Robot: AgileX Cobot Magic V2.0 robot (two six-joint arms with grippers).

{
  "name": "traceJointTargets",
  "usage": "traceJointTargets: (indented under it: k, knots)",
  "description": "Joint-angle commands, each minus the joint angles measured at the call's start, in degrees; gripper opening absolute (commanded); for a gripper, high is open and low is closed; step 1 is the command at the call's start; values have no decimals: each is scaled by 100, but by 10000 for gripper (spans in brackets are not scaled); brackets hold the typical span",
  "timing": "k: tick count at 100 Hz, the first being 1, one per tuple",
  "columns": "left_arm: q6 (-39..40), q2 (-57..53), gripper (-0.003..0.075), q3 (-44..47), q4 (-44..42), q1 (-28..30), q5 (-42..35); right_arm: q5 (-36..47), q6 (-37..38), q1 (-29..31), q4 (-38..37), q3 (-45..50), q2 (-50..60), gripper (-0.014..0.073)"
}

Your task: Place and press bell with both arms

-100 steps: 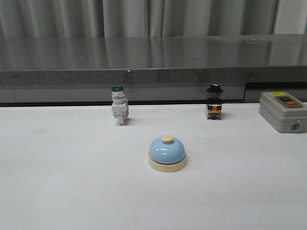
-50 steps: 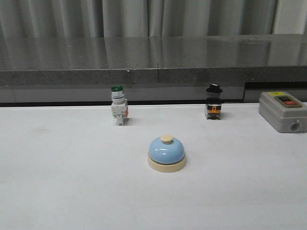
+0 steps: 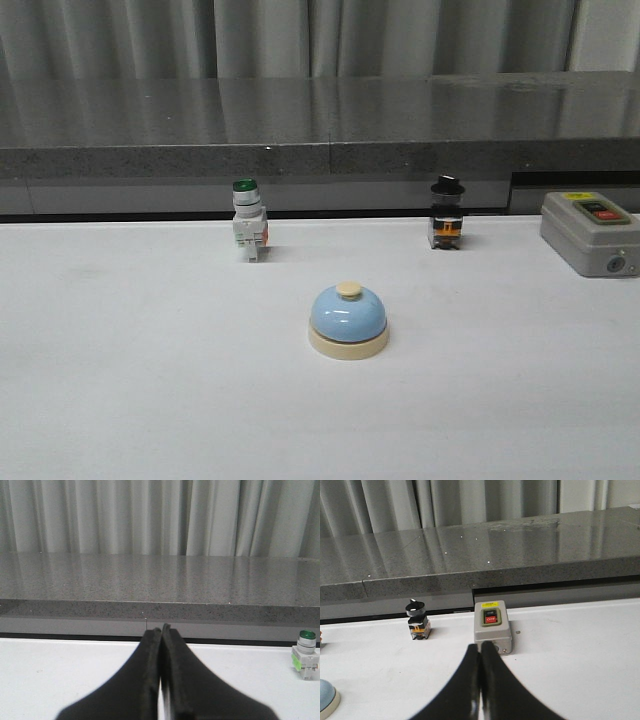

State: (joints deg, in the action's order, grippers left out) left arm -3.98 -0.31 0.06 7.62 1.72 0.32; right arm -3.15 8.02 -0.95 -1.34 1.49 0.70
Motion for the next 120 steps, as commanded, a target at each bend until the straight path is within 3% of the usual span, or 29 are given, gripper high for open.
traceJointTargets:
  k: [1,62,95,120]
  knots:
    - [59,-172,-20,244,4,5,-399,420,-35,-6,2,-83,97,-60]
    - [59,-172,-20,244,4,5,-399,252,-35,-6,2,-289,-32,-60]
    - [59,-172,-20,244,4,5,-399,-1080,-35,-6,2,-2001,-1648,-60]
    - [59,-172,-20,244,4,5,-399,-1416,-35,-6,23,-3222,-3281,-60]
